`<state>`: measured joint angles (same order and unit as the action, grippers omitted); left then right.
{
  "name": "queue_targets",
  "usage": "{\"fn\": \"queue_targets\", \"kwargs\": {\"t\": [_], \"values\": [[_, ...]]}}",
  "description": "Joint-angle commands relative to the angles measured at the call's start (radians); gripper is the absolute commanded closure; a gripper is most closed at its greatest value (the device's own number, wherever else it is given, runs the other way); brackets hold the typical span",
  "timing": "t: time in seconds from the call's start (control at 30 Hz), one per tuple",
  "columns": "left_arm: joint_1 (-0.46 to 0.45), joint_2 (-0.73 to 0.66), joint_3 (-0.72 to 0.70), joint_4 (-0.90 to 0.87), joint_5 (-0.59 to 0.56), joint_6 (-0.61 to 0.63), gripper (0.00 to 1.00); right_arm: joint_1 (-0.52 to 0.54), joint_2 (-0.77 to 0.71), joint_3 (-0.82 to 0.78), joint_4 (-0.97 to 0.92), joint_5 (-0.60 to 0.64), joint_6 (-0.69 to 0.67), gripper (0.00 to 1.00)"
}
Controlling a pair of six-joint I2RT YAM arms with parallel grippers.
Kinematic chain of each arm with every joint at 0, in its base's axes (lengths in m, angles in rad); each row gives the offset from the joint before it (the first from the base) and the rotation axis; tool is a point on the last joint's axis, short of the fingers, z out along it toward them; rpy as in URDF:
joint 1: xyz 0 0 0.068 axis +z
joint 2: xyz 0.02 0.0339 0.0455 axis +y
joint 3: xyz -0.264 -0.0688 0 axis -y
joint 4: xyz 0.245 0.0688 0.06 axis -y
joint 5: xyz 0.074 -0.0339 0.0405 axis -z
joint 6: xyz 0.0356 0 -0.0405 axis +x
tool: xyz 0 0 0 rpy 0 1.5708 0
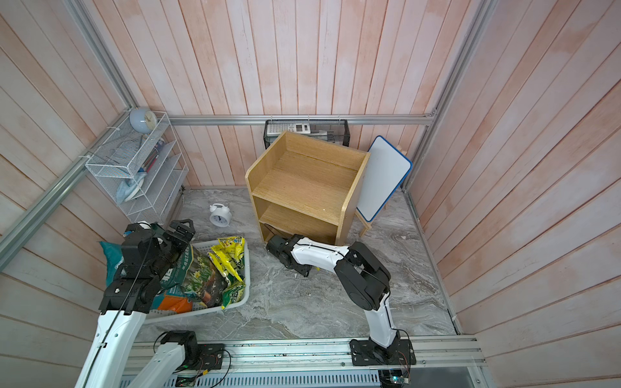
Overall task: Take down the fertilizer bag from the shelf
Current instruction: Pick up the fertilizer bag from the shelf, then place the fertilizer bag in the storage box.
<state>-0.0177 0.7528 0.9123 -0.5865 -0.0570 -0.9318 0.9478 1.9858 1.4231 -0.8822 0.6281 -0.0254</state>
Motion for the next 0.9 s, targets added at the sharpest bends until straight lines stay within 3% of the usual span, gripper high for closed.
{"fn": "queue_targets", "kwargs": {"t": [0.0,0.27,0.37,0.5,0.73,0.87], "values": [[0.005,-0.015,-0.004,0.006,-0.01,0.013,0.0,0.042,-0.031,0.057,-0.056,-0.07,0.067,0.88],[0.005,-0.016,0.01,0.008,-0.004,0.013,0.0,0.045,-0.234,0.15,-0.107,-0.299,0.186,0.93],[0.005,-0.016,0.024,0.01,-0.004,0.02,0.0,0.037,-0.32,0.193,-0.068,-0.459,0.249,0.93],[0.005,-0.015,0.047,-0.004,-0.015,0.045,0.0,0.03,-0.412,0.179,0.166,-0.759,0.321,0.94],[0.005,-0.04,0.057,-0.034,-0.035,0.074,0.0,0.028,-0.284,0.299,0.372,-1.188,0.491,0.97],[0.005,-0.05,0.057,-0.046,-0.042,0.088,0.0,0.032,-0.207,0.299,0.552,-1.356,0.65,1.0]]}}
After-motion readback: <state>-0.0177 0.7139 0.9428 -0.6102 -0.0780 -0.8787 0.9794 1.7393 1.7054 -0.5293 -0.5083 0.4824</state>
